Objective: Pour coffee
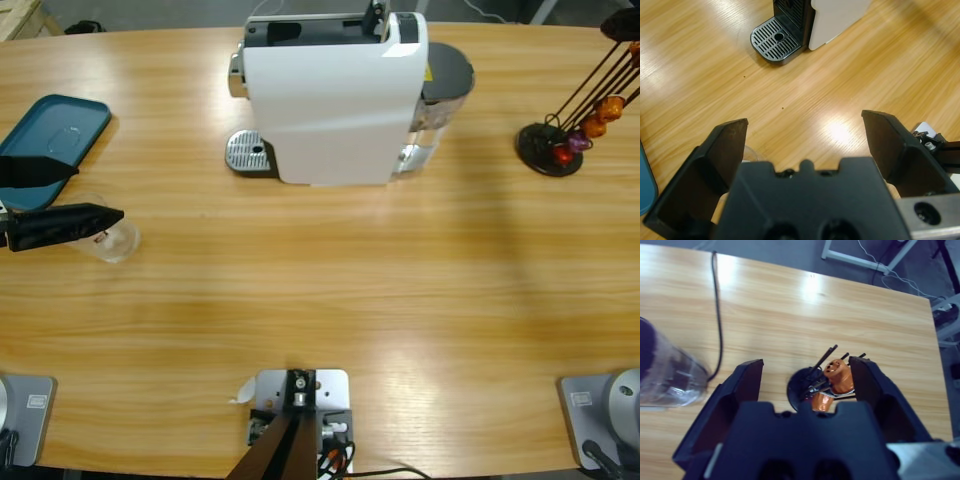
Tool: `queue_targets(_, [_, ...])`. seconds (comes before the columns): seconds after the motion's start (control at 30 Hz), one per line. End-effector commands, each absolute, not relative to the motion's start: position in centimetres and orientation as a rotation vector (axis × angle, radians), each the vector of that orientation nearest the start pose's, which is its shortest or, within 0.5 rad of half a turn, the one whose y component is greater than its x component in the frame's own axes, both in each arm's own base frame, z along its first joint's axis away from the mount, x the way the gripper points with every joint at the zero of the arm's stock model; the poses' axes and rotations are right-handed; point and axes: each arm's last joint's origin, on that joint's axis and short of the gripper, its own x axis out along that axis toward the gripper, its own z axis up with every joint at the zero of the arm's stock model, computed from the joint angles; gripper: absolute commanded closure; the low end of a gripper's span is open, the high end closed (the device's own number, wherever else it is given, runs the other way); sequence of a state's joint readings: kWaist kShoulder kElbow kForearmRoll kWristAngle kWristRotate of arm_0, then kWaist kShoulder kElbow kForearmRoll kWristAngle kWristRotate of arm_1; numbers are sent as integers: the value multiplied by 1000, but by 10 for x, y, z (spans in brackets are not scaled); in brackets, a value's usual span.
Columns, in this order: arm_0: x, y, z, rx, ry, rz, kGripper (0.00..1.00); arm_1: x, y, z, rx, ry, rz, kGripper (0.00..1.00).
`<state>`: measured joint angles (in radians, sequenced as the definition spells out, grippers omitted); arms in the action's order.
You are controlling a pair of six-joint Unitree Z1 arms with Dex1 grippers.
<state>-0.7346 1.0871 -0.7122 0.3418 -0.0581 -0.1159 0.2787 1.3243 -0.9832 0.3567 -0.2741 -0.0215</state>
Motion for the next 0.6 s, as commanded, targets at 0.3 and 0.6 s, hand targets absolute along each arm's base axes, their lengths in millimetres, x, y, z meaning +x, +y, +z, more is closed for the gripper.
queue_targets(0.3, [114,-106,293,146,790,-705,13,249,40,322,-345,775,-135,367])
queue_targets(0.6, [114,-106,292,146,790,-705,13,246,38,326,-362,762,-144,760])
